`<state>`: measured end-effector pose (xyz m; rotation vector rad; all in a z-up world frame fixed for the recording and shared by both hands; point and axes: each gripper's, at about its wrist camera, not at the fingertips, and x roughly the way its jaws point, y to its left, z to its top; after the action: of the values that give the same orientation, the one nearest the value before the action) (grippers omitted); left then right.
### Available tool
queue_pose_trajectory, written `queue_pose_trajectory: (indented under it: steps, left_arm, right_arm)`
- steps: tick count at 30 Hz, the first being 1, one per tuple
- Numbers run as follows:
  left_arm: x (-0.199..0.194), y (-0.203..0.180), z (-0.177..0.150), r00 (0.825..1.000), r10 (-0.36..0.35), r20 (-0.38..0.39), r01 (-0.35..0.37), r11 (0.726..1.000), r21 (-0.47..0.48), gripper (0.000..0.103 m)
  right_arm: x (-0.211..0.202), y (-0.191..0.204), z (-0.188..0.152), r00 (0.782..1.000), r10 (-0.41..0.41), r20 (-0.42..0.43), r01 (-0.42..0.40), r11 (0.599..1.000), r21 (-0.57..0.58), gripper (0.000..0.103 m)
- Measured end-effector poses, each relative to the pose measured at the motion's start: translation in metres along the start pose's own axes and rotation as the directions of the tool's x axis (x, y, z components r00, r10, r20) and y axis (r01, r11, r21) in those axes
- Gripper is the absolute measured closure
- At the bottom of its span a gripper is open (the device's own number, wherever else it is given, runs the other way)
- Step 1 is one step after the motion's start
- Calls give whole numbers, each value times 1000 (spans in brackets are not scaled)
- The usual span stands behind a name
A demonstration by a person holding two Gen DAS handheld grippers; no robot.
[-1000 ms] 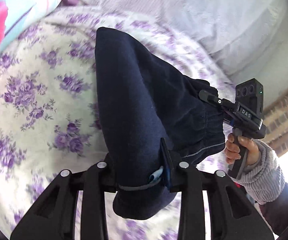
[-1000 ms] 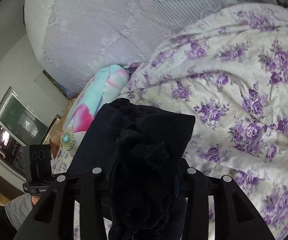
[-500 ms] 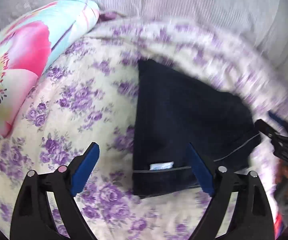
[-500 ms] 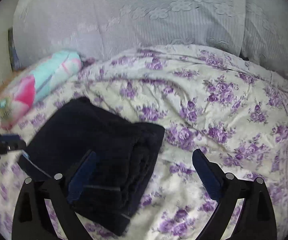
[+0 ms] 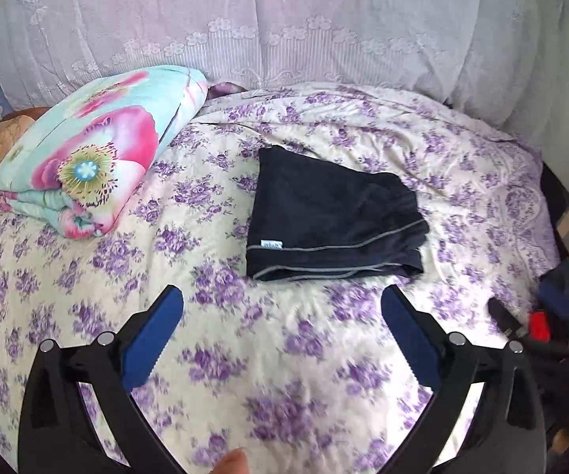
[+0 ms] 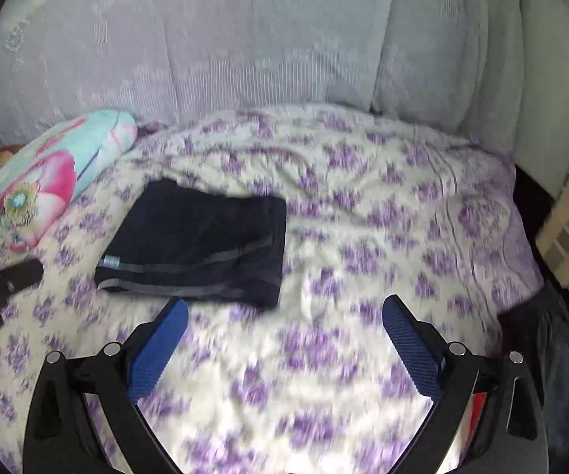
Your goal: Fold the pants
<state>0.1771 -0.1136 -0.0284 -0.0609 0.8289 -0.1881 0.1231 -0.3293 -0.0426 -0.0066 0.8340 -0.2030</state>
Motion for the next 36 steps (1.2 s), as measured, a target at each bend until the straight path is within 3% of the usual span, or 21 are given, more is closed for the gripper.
queue_pose_trajectory:
  steps: [1,3,6,9,11,18,28,36]
  left_arm:
    - [-16,-1,-8,1000,2,-3,-2,1000,-6,5]
    - [-44,0,-18,1000,26,-7,-26,1000,-8,5]
    - [-89,4,-12,996,56,70,-56,998,-2,5]
    - [-128,0,2,981,133,138,-139,990,33,5]
    - [-146,-4,6,973,169,155,-178,983,47,5]
    - [-174,-16,-9,975,161,150,-177,979,99,5]
    - [-168,-19,-11,983,142,120,-153,985,84,5]
    - [-163,-15,-9,979,169,114,-177,982,67,5]
  right_arm:
    - [-9,4,-14,1000,18,-16,-18,1000,3,4]
    - [-43,12,-23,998,32,59,-31,999,-17,4]
    - [-102,19,5,981,26,193,-20,999,-37,4]
    - [-143,19,33,965,8,260,-4,1000,-16,4]
    - [-158,18,33,958,0,287,-1,1000,0,4]
    - [-164,17,10,971,24,237,-35,998,42,4]
    - [-165,17,15,970,8,243,-18,999,39,4]
    - [-156,23,21,973,17,229,-20,1000,13,4]
